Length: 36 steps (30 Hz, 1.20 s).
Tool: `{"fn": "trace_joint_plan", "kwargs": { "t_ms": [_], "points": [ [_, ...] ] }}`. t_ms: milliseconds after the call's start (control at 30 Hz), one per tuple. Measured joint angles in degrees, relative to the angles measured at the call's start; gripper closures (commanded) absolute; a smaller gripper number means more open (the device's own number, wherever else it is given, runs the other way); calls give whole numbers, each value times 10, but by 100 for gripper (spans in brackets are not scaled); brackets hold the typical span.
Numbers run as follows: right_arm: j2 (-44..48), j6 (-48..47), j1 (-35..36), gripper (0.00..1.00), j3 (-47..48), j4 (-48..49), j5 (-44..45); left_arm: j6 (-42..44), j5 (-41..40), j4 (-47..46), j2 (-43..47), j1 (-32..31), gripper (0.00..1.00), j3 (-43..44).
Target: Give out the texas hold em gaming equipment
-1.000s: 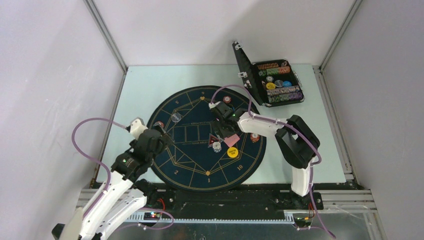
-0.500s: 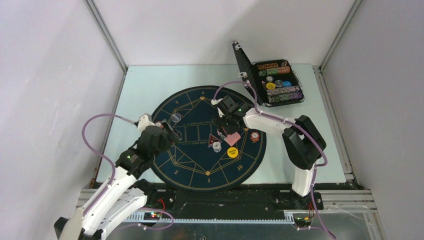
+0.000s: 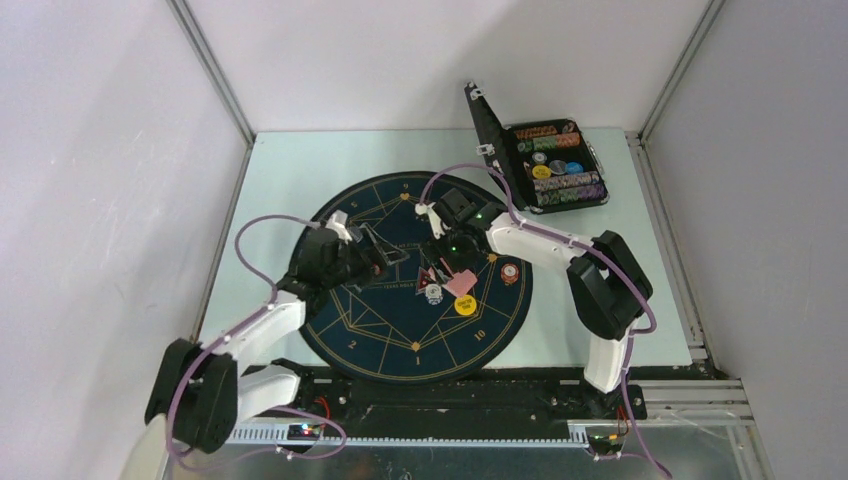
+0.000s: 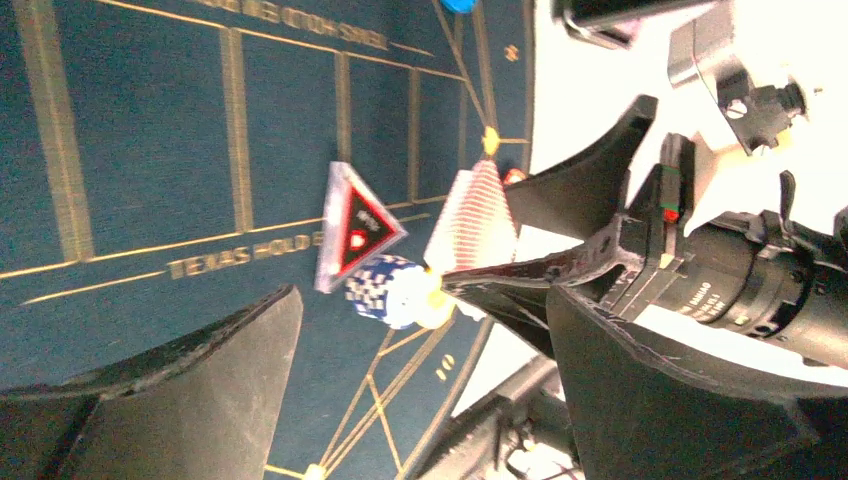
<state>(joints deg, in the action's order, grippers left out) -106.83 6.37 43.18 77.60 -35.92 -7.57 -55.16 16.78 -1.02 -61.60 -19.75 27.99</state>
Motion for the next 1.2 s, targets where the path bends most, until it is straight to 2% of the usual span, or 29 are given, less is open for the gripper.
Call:
{"fn": "trace_joint_plan", "kwargs": {
  "t_ms": [133, 367, 1033, 1200],
  "points": [
    [3, -7, 3, 100, 9, -12, -14, -38, 82, -126, -57, 0, 2, -29],
    [19, -9, 10, 100, 21, -35, -35, -82, 151, -231, -108, 0, 2, -51],
    [33, -15, 39, 100, 88, -99, -73, -170, 212, -389, -179, -12, 2, -88],
    [34, -15, 41, 100, 92, -100, -77, -198, 221, -440, -213, -31, 13, -97]
  ]
}}
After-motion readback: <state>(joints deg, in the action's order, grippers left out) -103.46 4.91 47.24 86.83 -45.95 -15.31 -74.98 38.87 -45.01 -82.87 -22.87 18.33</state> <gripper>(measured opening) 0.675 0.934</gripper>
